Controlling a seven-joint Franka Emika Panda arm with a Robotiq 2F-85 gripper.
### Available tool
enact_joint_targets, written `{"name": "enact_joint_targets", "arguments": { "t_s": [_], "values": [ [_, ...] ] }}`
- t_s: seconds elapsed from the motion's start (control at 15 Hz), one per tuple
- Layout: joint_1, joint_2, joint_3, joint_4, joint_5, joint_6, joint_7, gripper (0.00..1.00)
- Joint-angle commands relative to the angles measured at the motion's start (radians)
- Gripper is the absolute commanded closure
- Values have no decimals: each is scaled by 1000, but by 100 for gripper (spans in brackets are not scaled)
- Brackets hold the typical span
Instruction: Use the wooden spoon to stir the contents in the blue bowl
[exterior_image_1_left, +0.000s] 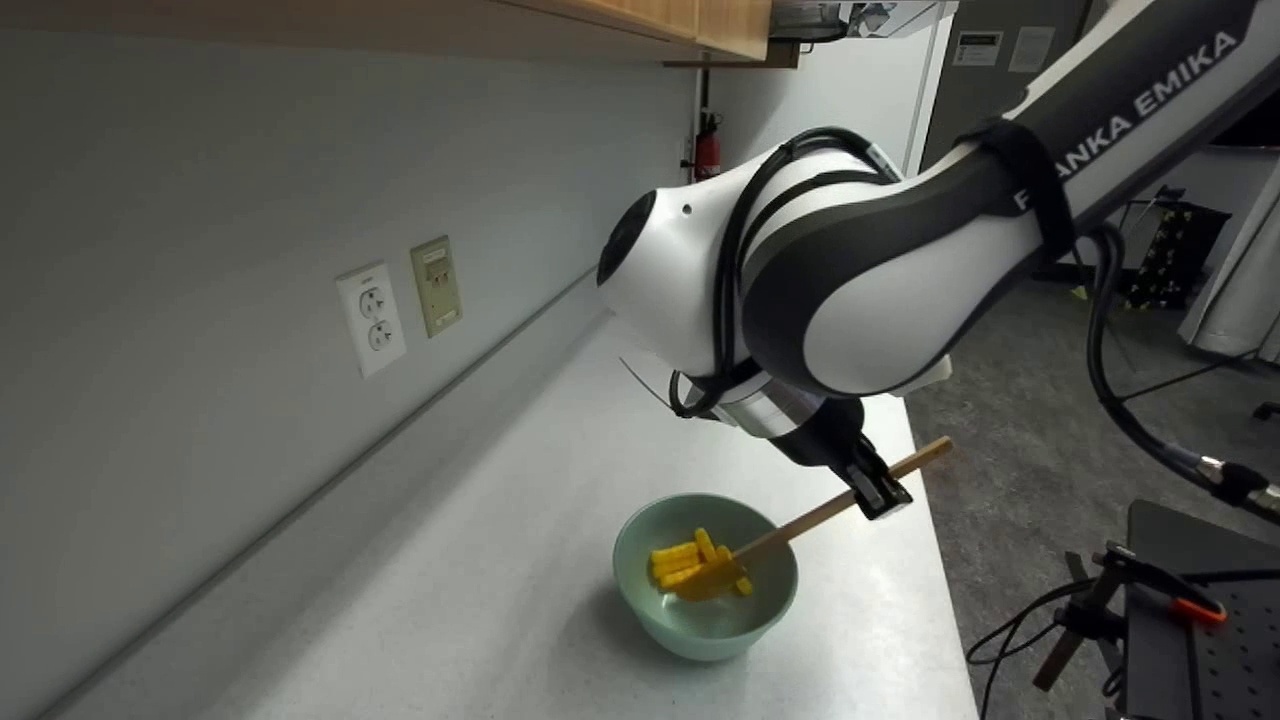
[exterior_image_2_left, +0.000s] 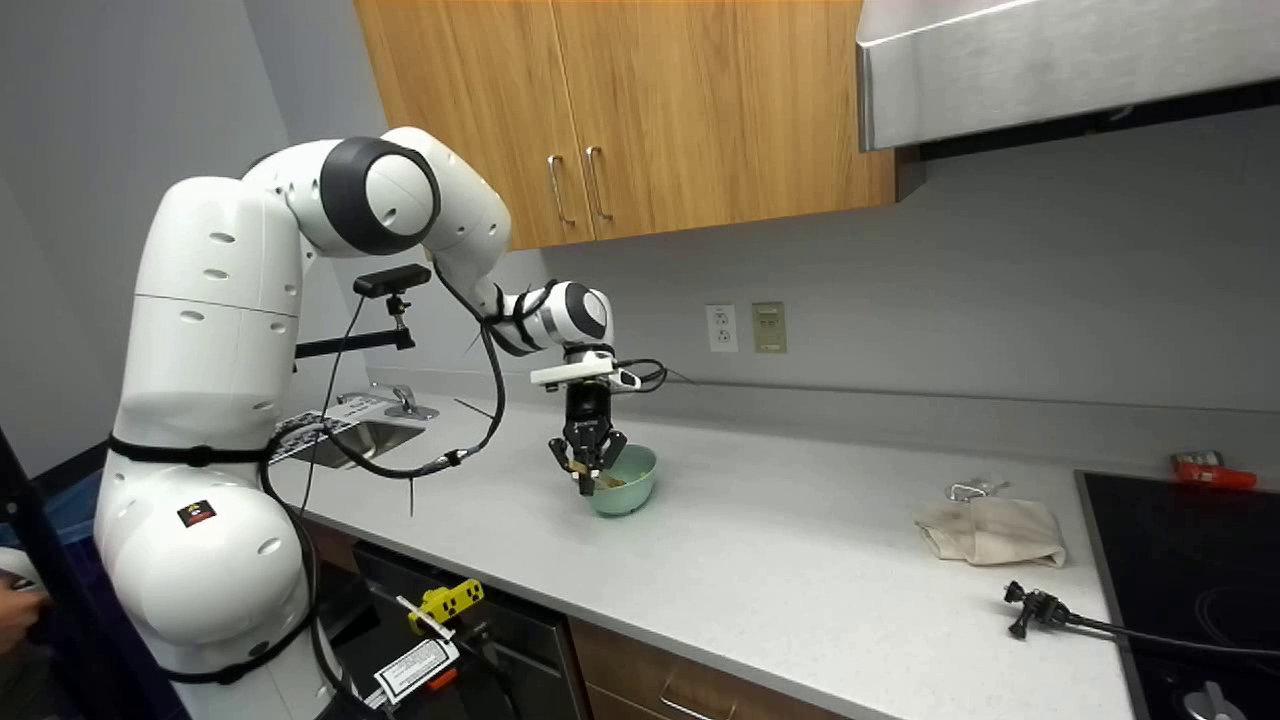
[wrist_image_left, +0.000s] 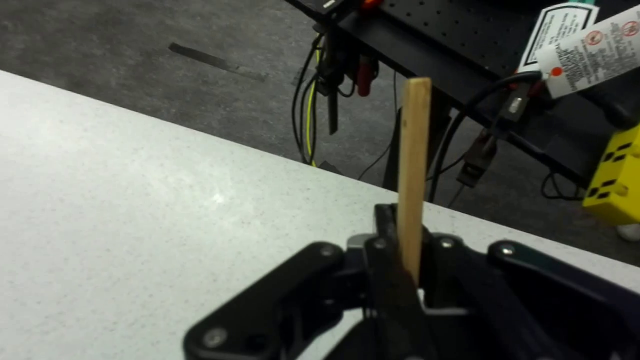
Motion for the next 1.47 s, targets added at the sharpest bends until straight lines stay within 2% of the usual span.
{"name": "enact_joint_targets", "arguments": {
  "t_s": [0.0,0.73,1.4],
  "values": [
    [20,-13,-9,-14,-75,12,93,98],
    [13,-164,46,-62,-45,13,79,98],
    [-29,-22,5,-27,-12,7,54,98]
  ]
}}
